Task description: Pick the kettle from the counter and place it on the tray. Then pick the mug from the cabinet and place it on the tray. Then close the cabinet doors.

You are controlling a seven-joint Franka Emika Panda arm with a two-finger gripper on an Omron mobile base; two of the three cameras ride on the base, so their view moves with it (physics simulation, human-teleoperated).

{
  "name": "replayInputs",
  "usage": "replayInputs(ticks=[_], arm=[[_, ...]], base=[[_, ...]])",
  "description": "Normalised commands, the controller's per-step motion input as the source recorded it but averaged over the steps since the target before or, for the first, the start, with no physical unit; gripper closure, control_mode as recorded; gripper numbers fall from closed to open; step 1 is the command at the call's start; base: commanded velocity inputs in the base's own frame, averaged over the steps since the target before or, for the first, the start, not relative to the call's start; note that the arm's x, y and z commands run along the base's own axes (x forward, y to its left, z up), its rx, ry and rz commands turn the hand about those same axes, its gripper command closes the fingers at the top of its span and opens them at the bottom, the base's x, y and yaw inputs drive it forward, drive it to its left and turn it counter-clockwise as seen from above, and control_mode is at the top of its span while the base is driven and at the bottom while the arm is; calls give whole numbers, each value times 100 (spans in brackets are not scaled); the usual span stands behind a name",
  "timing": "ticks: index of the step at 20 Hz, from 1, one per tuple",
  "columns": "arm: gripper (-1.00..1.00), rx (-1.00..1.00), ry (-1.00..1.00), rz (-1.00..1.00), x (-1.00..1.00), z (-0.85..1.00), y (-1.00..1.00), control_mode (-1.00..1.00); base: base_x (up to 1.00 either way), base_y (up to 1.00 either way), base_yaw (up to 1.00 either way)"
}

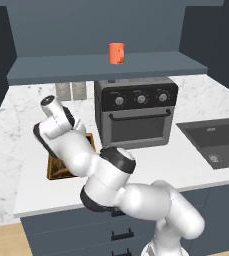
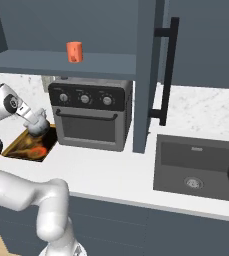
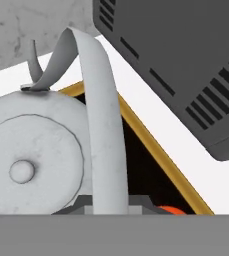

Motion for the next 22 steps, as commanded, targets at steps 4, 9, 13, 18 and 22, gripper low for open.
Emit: replayInputs(ticks=[4,9,13,18,22], arm=[[100,2,0,0,4,-10,0,-100],[100,8,0,0,0,-9,-15,-100],[100,9,0,0,0,-14,-26,-100],[100,5,0,0,0,-24,-19,-100],[-100,0,0,0,0,-33,3,-100]], base=[[0,0,0],[0,0,0],[0,0,0],[0,0,0],[0,0,0]])
